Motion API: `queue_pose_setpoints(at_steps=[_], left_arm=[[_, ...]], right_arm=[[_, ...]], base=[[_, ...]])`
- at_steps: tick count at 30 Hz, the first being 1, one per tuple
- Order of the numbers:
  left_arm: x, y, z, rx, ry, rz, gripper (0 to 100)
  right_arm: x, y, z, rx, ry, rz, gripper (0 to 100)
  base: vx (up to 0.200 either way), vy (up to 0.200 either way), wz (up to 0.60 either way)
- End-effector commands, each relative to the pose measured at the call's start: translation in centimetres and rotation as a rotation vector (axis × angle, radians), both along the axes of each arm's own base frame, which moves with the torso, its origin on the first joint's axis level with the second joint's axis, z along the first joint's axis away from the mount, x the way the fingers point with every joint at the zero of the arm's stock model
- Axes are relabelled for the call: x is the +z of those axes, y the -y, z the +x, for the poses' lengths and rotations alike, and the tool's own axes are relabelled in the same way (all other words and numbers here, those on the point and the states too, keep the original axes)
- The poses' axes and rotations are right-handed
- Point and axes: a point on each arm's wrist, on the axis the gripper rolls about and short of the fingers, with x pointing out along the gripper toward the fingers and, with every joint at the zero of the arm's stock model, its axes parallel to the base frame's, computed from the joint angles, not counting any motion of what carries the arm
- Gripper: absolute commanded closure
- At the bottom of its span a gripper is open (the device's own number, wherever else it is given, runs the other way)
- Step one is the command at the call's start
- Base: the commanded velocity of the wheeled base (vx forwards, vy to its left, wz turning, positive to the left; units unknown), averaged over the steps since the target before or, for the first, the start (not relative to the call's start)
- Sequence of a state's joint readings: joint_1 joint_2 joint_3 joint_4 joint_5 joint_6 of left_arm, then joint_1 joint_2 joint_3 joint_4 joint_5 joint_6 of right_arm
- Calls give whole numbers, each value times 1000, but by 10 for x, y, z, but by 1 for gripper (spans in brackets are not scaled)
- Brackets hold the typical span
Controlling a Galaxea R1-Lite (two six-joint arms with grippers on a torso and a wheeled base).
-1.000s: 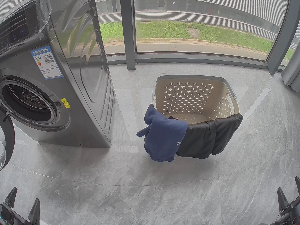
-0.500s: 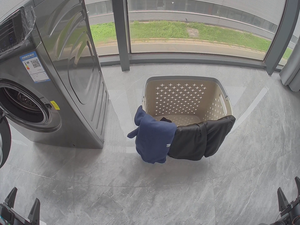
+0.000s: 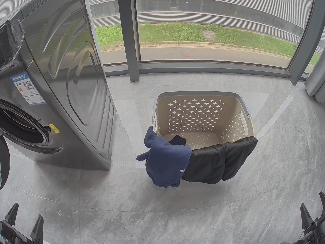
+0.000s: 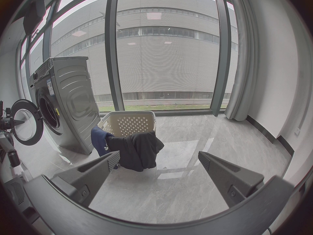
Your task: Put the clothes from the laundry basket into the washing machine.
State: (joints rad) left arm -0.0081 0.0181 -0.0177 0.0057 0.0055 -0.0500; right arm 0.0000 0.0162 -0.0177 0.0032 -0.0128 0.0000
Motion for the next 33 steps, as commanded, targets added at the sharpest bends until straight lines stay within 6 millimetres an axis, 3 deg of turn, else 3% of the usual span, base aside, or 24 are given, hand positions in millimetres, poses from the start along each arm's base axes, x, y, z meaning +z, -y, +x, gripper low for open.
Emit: queue_pose_setpoints(at_steps=[1, 14, 33], left_arm=[[-4, 0, 0, 1, 2, -1, 0], [-4, 0, 0, 1, 2, -1, 0], [-4, 0, 0, 1, 2, -2, 0]], right_arm=[[-5, 0, 0, 0, -1, 0, 0], [-5, 0, 0, -1, -1, 0, 0], [-5, 0, 0, -1, -1, 0, 0]], base=[[0, -200, 0], [0, -200, 0], [0, 0, 0]])
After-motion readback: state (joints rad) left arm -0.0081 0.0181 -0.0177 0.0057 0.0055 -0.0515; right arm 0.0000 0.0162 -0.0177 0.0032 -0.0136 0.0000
